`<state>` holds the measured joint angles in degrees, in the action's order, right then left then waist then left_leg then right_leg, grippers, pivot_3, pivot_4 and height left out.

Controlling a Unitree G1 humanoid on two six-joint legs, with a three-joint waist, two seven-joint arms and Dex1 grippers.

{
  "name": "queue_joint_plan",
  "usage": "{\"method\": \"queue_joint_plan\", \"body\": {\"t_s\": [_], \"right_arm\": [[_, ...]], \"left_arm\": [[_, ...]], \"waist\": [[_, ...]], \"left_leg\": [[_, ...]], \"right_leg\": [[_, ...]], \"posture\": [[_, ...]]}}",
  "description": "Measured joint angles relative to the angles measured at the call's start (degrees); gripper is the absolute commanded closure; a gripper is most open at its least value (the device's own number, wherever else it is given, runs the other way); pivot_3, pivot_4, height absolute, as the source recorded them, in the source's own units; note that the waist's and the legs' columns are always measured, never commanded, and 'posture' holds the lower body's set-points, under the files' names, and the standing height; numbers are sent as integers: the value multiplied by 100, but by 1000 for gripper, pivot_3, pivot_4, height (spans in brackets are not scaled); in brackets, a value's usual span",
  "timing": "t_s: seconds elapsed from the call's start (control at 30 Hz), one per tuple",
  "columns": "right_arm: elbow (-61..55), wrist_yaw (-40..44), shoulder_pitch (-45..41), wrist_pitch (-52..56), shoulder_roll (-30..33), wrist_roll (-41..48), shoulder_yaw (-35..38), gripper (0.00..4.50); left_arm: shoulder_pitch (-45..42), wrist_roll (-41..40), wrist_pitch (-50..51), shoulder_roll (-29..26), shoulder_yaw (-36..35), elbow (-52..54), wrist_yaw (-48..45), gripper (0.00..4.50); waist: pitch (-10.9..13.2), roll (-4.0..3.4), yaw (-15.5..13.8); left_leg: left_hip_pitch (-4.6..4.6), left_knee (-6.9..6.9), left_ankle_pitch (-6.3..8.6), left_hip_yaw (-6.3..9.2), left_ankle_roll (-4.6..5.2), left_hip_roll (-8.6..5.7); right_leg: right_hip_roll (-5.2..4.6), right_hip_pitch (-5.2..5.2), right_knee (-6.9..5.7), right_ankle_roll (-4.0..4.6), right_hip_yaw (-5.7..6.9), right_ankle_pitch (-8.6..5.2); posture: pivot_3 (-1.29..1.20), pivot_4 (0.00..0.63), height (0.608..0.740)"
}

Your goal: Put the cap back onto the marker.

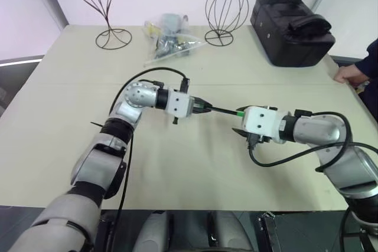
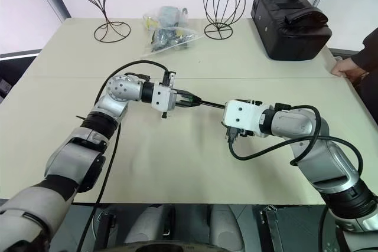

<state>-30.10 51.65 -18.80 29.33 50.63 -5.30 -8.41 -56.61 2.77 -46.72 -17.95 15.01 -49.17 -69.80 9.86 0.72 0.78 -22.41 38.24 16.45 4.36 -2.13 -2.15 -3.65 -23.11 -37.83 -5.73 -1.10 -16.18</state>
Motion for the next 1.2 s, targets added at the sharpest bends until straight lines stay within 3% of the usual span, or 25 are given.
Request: {"method": "queue_joint_plan", "body": {"t_s": [0.3, 0.53, 0.63, 0.93, 1.2], "right_arm": [[-44, 81, 645, 63, 485, 154, 861, 1656], [-747, -368, 1565, 765, -110, 503, 1734, 1656], [-1206, -629, 1930, 1097, -390, 555, 1757, 1656], [-2160, -1582, 2355, 1971, -1446, 691, 1486, 1656], [-2324, -1534, 1922, 2286, -1528, 1308, 1316, 1656]], "left_arm": [[253, -182, 290, -369, -13, 218, -58, 4500], [741, -165, 1947, -498, -108, 794, 500, 4500], [1210, -178, 3139, -543, -274, 1649, 970, 4500], [3363, -602, 7298, -504, -956, 5698, 2558, 4500], [4248, -1043, 8802, -905, -1437, 7283, 3009, 4500]], "waist": [[0, 1, -17], [0, 1, -5], [0, 1, 8], [-1, -1, -7], [-2, -2, -4]], "left_leg": [[-1, 0, 0, 0, 0, 1], [0, 1, 0, 2, 0, 4], [0, 1, 0, 1, 0, 11], [4, 1, -1, 3, -2, 15], [12, -2, -2, 3, -4, 14]], "right_leg": [[-2, 1, 0, 0, 0, 0], [1, -1, -7, 0, -2, 0], [0, -4, -11, 0, -6, 0], [-3, -2, -17, 1, -10, -1], [-3, 3, -16, 2, -10, -2]], "posture": [[0, 150, 740], [0, 150, 740], [0, 150, 740], [0, 150, 740], [0, 150, 740]]}}
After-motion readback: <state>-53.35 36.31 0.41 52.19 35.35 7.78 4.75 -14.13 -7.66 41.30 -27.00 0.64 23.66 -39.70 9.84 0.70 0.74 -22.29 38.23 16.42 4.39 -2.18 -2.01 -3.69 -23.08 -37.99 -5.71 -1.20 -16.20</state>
